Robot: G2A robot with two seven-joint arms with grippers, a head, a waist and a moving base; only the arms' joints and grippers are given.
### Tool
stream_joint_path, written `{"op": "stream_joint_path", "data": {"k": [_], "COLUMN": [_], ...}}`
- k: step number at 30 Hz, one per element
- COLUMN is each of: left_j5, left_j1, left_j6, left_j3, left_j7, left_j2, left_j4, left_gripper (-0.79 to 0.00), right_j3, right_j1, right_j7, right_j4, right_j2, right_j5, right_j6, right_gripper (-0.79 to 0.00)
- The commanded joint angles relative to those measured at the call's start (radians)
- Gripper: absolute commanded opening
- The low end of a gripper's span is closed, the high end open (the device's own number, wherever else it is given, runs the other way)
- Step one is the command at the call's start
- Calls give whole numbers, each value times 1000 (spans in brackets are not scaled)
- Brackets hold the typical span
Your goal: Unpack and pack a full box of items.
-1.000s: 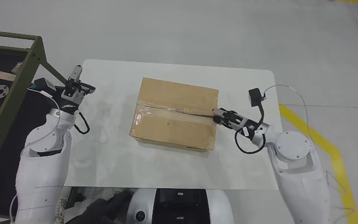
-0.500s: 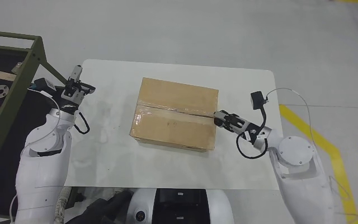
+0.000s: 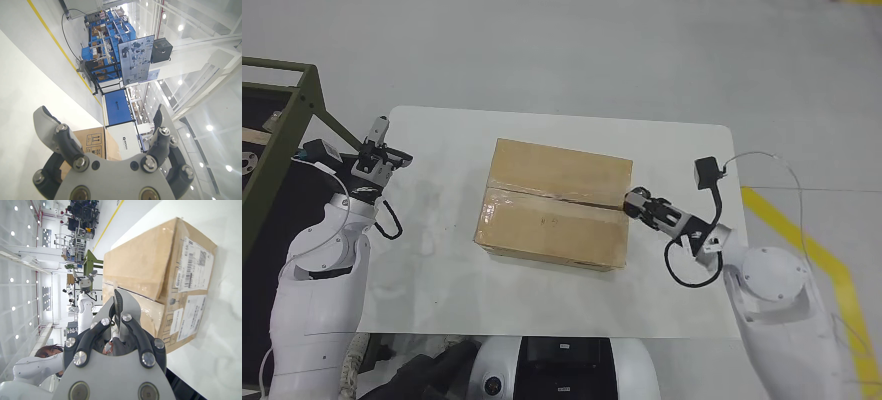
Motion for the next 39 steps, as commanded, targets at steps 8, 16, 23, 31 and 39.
{"op": "stream_joint_path", "data": {"k": [8, 16, 23, 31, 39], "left_j5": [0, 0, 0, 0, 0], "left_j1": [0, 0, 0, 0, 0], "left_j6": [0, 0, 0, 0, 0], "left_j3": [0, 0, 0, 0, 0], "left_j7": [0, 0, 0, 0, 0], "left_j2": [0, 0, 0, 0, 0], "left_j4": [0, 0, 0, 0, 0], "left_gripper": [0, 0, 0, 0, 0], "right_j3": [-7, -3, -14, -14, -6], "right_j1": [19, 34, -7, -52, -64], "right_j7": [-15, -23, -39, -78, -84], "right_j4": [-86, -91, -50, -30, 8], "right_j2": [4, 7, 13, 21, 25], "right_j5": [26, 71, 17, -60, -51], "right_j6": [-40, -85, -14, 34, 23], "right_gripper": [-785, -785, -785, -785, -785]}}
